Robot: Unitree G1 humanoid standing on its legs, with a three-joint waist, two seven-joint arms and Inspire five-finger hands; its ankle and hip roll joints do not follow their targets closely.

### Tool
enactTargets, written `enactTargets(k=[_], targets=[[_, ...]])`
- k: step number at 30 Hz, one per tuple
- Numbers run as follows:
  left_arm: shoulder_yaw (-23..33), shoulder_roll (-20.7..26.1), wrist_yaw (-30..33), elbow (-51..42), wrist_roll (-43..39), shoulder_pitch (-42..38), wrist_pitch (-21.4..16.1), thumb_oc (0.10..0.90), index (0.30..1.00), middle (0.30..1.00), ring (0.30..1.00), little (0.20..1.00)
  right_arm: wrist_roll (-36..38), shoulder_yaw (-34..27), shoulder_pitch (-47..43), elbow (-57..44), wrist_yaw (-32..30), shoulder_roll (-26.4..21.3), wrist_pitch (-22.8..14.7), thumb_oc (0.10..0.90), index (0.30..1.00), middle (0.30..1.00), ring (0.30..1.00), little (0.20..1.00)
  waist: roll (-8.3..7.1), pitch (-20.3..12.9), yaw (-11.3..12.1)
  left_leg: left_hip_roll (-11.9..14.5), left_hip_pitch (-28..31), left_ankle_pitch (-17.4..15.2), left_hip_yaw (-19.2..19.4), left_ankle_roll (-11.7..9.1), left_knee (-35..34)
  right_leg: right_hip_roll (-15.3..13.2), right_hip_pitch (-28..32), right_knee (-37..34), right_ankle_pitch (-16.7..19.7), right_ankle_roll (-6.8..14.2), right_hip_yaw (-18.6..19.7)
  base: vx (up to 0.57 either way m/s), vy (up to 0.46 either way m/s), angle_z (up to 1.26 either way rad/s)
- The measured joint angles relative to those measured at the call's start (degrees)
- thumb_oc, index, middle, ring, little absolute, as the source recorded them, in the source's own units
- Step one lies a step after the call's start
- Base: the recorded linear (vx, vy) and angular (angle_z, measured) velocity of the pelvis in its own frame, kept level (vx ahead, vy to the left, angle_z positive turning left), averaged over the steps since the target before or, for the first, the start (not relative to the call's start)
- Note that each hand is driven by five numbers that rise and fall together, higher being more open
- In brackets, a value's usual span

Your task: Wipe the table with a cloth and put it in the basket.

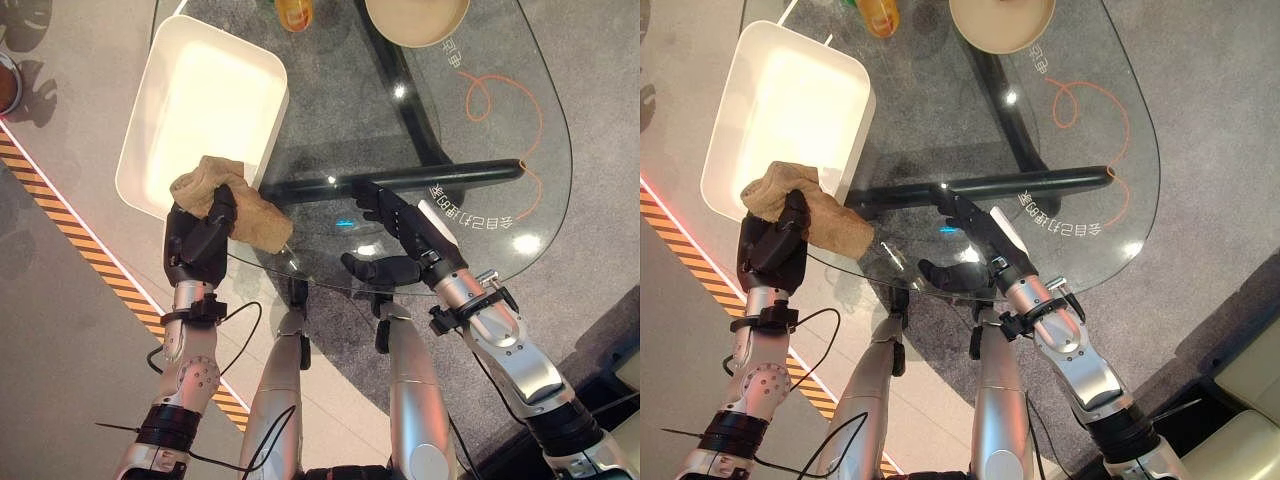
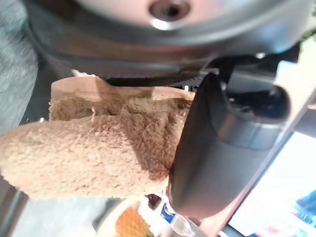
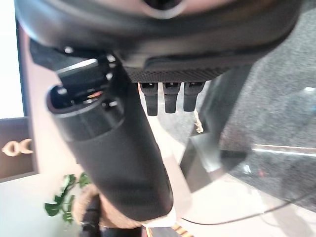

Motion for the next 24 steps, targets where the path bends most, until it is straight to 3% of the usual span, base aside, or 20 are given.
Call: enactTargets(k=[2,7,19,24], targets=[[0.1,0.2,3.7,0.3,3.8,-1.4,-0.9,0.100,0.300,0.300,0.300,0.200,2.5,0.9,-1.0,0.5,1.0,-1.1,2.7,0.800,0.900,0.900,0.900,0.900,1.03,0.0,0.2,0.0,-0.9,0.0,0.2,0.0,0.3,-0.1,-1.0,0.4,0.0,0.0,0.2,0.02,0.088,-0.02],[0.2,3.0,11.9,1.2,14.6,-5.0,-1.0,0.100,0.300,0.300,0.300,0.200,9.0,4.1,-2.3,1.4,2.4,-1.8,7.3,0.800,0.900,0.900,0.900,0.900,1.55,0.0,0.3,-0.1,-2.9,0.1,0.3,-0.2,0.8,-0.2,-3.6,2.0,-0.3,-0.4,0.4,0.03,0.094,0.01],[-0.2,9.6,32.3,6.6,37.0,-9.7,-0.9,0.100,0.300,0.300,0.300,0.200,12.4,7.5,-6.8,5.0,2.3,-4.2,10.2,0.800,0.900,0.900,0.900,0.900,1.76,0.0,0.2,-0.3,-6.5,0.2,0.3,-0.3,2.2,-0.4,-6.9,3.1,-0.3,-0.5,0.5,0.03,0.077,0.01],[-0.4,11.6,41.4,6.9,46.4,-11.3,3.2,0.100,0.300,0.300,0.300,0.200,13.3,7.9,-7.7,5.0,2.2,-4.9,11.7,0.800,0.900,0.900,0.900,0.900,1.76,0.0,0.3,-0.4,-7.0,0.1,0.3,-0.3,2.5,-0.5,-7.4,3.4,-0.3,-0.5,0.5,0.03,0.051,0.01]])
